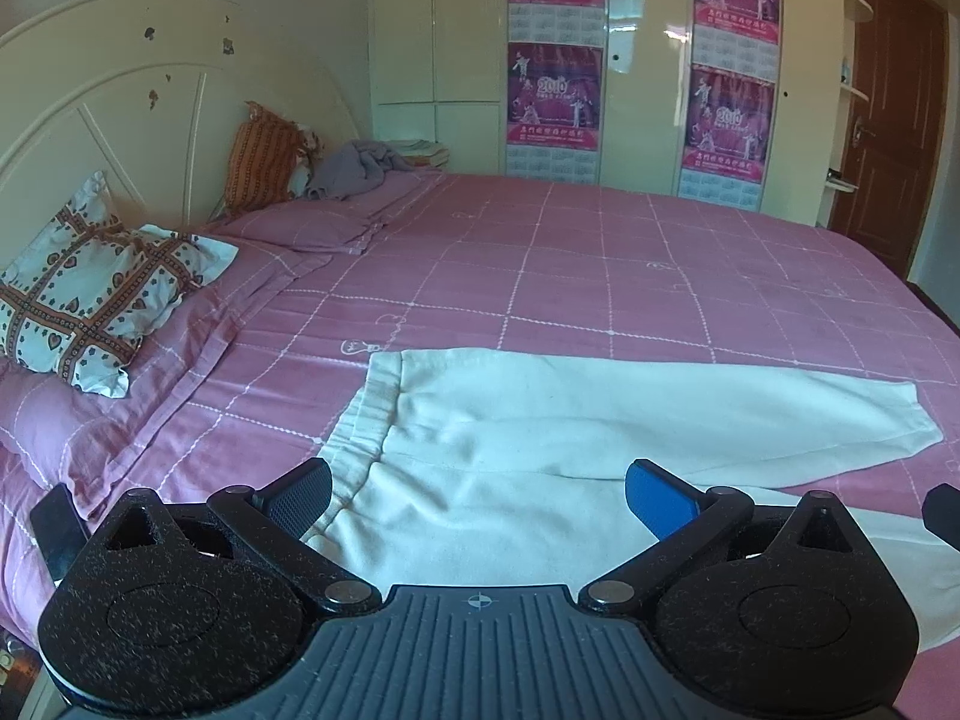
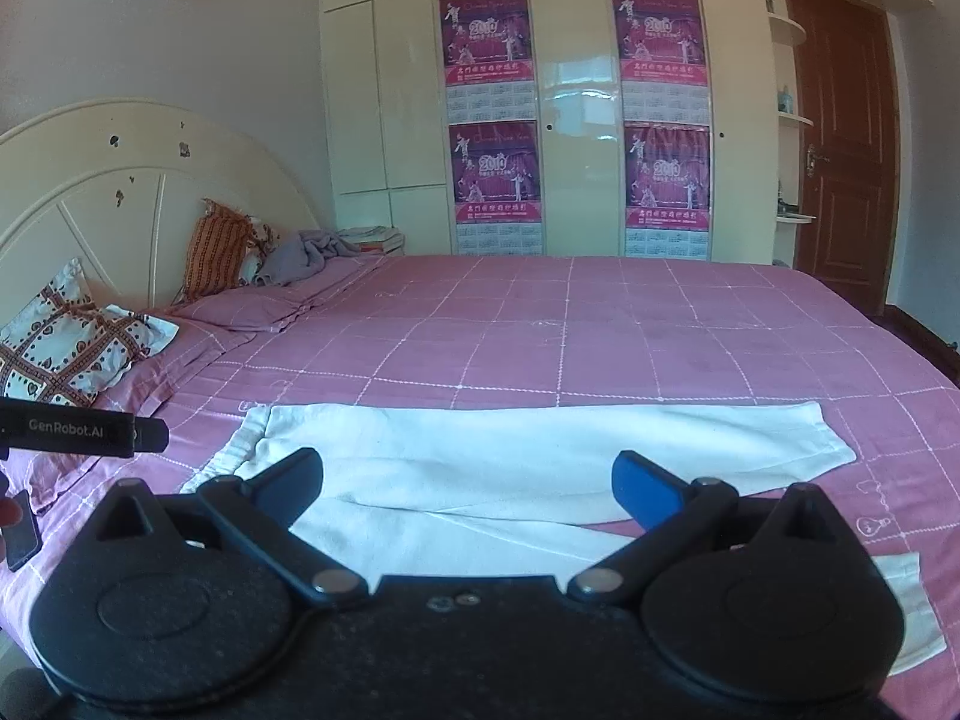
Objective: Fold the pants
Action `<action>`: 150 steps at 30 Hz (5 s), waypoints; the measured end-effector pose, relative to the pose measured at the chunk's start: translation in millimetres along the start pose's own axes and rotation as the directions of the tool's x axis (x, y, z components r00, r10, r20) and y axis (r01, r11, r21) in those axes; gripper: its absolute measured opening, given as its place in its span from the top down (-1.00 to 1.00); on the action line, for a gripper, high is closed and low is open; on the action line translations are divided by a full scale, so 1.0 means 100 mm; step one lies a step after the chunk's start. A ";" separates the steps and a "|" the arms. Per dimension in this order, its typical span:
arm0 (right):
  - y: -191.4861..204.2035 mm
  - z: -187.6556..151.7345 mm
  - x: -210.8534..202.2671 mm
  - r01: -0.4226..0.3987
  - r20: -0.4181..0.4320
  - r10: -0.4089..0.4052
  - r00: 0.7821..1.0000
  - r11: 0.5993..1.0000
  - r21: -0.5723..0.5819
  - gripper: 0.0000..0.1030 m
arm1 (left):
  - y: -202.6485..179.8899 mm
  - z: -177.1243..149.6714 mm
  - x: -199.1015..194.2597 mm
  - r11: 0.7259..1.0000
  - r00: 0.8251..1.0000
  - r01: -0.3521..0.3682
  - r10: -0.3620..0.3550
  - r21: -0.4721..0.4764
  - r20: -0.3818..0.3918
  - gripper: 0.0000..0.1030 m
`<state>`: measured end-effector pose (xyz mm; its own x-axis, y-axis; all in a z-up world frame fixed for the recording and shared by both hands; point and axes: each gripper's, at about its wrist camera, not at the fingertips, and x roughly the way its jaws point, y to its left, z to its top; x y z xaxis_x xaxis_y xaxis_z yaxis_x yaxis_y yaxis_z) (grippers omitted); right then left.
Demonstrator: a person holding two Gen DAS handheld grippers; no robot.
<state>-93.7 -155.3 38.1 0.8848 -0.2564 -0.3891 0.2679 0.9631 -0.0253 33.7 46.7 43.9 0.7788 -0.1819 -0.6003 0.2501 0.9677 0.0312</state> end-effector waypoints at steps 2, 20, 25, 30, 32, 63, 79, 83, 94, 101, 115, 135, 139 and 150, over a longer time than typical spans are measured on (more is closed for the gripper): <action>-0.01 0.01 0.12 -0.013 -0.010 0.013 1.000 1.000 -0.002 -0.98 | -0.01 0.03 0.15 1.000 1.000 -0.017 0.017 0.014 -0.010 -1.00; 0.06 0.15 1.52 -0.115 -0.119 0.113 0.986 0.993 -0.015 -0.78 | 0.26 0.43 1.70 0.993 0.984 -0.117 0.116 0.000 -0.135 -1.00; 0.14 0.13 2.08 -0.172 -0.182 0.156 0.971 0.982 -0.074 -0.69 | 0.41 0.52 2.31 0.987 0.970 -0.161 0.161 0.014 -0.180 -1.00; 0.23 0.10 2.63 -0.234 -0.243 0.203 0.949 0.966 -0.110 -0.68 | 0.56 0.55 2.85 0.985 0.956 -0.172 0.167 0.001 -0.241 -1.00; 0.26 0.08 2.83 -0.240 -0.265 0.200 0.943 0.962 -0.129 -0.68 | 0.60 0.55 3.06 0.984 0.951 -0.180 0.177 0.011 -0.254 -1.00; 0.44 0.13 4.52 -0.445 -0.502 0.264 0.823 0.850 -0.282 0.84 | 0.81 0.39 3.83 0.992 0.953 -0.087 0.054 -0.096 -0.299 0.54; 0.63 -0.90 2.00 -0.478 -0.494 0.342 0.799 0.860 -0.179 0.59 | 1.16 -0.46 2.01 0.993 0.943 0.014 -0.051 -0.116 -0.328 0.54; 0.54 -1.04 1.85 -0.417 -0.496 0.328 0.804 0.906 -0.076 0.52 | 1.29 -0.61 1.66 0.979 0.939 0.019 -0.087 -0.204 -0.334 0.39; -0.06 -1.01 1.90 -0.217 -0.479 0.299 0.825 0.951 0.221 0.08 | 1.41 -0.88 1.61 0.828 0.921 0.053 -0.257 -0.558 -0.294 -0.43; -0.17 -0.98 2.06 -0.150 -0.492 0.318 0.811 0.924 0.352 0.06 | 1.42 -1.01 1.86 0.739 0.920 0.038 -0.289 -0.672 -0.266 0.73; -0.45 -0.62 1.85 -0.066 -0.319 0.324 0.890 0.786 0.615 0.81 | 1.74 -0.48 1.72 0.812 0.960 0.108 -0.235 -0.573 -0.152 0.78; -0.25 -1.06 1.61 -0.024 -0.479 0.277 0.833 0.883 0.469 0.24 | 1.21 -0.93 1.21 0.933 0.954 0.089 -0.181 -0.349 -0.239 0.77; -0.56 -0.99 1.59 0.041 -0.470 0.208 0.858 0.884 0.466 0.15 | 0.67 -1.02 1.29 0.948 0.928 0.153 -0.236 -0.280 -0.288 0.77; -1.08 -0.62 2.15 0.215 -0.523 0.046 0.851 0.878 0.427 0.05 | 0.26 -1.44 1.35 0.953 0.901 0.159 -0.247 -0.259 -0.357 0.78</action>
<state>44.5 -309.1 -99.6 0.5660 -0.1313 -0.8139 0.5884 0.7558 0.2873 62.8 72.1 -151.2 0.4348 -0.3411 -0.8335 0.2136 0.9381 -0.2725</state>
